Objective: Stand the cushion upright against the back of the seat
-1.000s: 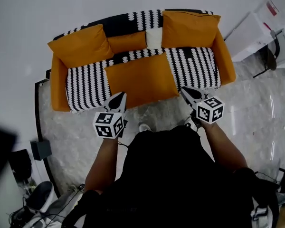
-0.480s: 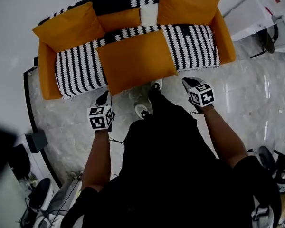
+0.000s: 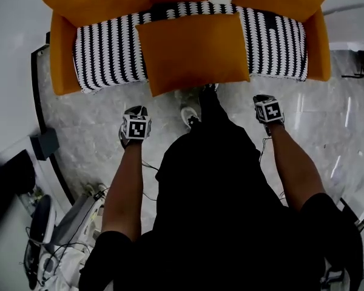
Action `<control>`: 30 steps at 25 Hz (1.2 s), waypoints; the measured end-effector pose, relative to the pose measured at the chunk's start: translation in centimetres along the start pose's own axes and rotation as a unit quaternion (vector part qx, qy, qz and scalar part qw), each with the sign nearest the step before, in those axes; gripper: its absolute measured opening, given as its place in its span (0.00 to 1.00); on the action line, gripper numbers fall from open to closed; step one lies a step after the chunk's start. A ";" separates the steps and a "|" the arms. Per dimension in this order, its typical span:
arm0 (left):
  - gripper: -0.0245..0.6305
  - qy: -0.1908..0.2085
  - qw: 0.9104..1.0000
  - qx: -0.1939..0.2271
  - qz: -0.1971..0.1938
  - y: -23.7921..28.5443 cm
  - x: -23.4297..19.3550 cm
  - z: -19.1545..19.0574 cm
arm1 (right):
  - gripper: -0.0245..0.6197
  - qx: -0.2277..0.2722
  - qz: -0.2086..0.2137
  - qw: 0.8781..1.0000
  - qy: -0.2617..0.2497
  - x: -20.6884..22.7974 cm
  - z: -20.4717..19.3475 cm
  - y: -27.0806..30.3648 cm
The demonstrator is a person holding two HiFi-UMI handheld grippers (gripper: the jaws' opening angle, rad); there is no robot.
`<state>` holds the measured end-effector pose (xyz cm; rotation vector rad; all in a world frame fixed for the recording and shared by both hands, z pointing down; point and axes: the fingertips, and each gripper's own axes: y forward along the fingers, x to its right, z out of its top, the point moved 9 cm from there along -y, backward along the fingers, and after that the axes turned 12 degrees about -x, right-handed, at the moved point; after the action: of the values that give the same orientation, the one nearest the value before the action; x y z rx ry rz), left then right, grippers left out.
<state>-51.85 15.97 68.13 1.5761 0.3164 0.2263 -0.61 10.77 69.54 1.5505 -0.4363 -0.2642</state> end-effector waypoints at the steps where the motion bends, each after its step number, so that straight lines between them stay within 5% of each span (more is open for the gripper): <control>1: 0.07 0.001 1.000 -0.015 -0.006 1.3 -0.4 0.1 | 0.10 -0.008 -0.001 1.000 -0.005 0.1 0.6 0.7; 4: 0.18 -0.001 0.999 -0.042 -0.026 4.9 -1.3 0.4 | 0.10 -0.022 -0.004 1.000 -0.013 -0.2 2.0 2.9; 9: 0.21 -0.002 0.998 -0.055 -0.044 9.9 -2.9 1.5 | 0.11 -0.021 -0.030 0.998 -0.054 -0.1 4.9 6.4; 12: 0.23 0.012 0.996 -0.076 -0.046 13.6 -3.2 1.7 | 0.25 -0.057 -0.050 0.994 -0.080 0.7 5.2 8.8; 17: 0.25 0.028 0.992 -0.117 -0.037 18.3 -3.8 1.5 | 0.28 -0.082 -0.062 0.987 -0.120 1.5 6.8 12.8; 23: 0.26 0.025 0.993 -0.111 -0.031 21.4 -3.7 1.8 | 0.28 -0.121 -0.094 0.977 -0.147 3.1 6.6 16.2; 30: 0.19 0.078 0.993 -0.089 -0.007 21.7 -3.1 3.5 | 0.27 -0.117 -0.098 0.976 -0.154 3.7 7.3 17.9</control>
<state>-52.30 11.35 89.80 1.3823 0.4169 0.3594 -2.35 2.85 87.47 1.3237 -0.4746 -0.6910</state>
